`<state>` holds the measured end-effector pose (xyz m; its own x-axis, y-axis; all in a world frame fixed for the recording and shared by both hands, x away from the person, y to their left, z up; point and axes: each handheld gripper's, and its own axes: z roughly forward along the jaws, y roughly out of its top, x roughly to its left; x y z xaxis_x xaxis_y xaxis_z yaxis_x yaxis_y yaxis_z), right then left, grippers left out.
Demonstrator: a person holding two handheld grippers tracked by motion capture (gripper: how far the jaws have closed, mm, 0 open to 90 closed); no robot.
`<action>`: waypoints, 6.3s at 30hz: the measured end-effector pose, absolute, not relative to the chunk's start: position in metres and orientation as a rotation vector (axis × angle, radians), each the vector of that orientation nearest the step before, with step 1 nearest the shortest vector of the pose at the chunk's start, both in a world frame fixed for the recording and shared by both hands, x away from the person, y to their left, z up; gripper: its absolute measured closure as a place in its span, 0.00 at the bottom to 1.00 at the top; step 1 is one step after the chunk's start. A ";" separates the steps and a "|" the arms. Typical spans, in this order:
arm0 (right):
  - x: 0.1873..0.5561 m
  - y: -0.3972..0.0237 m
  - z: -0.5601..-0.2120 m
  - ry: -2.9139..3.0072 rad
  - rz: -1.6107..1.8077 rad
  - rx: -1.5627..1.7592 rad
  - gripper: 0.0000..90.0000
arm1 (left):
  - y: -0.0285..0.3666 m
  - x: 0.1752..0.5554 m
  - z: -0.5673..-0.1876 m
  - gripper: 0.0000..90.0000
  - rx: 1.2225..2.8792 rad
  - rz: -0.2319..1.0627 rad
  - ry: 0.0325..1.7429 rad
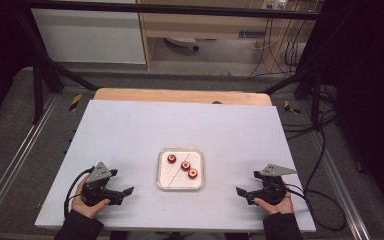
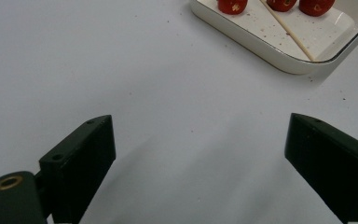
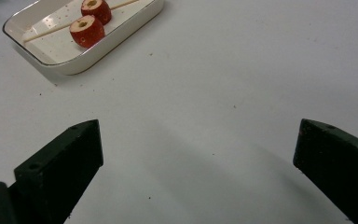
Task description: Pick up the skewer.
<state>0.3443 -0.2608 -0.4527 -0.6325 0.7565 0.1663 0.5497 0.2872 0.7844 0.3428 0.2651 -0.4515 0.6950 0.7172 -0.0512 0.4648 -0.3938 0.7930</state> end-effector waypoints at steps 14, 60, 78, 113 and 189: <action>0.344 -0.262 -0.451 2.311 1.263 1.198 0.02 | 0.256 0.344 -0.445 0.08 2.070 0.391 0.924; 0.344 -0.261 -0.451 2.302 1.268 1.202 0.02 | 0.102 0.378 -0.435 0.71 2.189 0.396 0.976; 0.344 -0.261 -0.451 2.306 1.273 1.194 0.02 | 0.092 0.374 -0.446 0.95 2.164 0.423 1.027; 0.345 -0.250 -0.445 2.327 1.223 1.128 0.01 | 0.125 0.368 -0.429 0.98 2.087 0.412 0.966; 0.337 -0.126 -0.424 2.426 0.394 -0.446 0.98 | 0.050 0.351 -0.404 0.98 2.408 0.198 0.415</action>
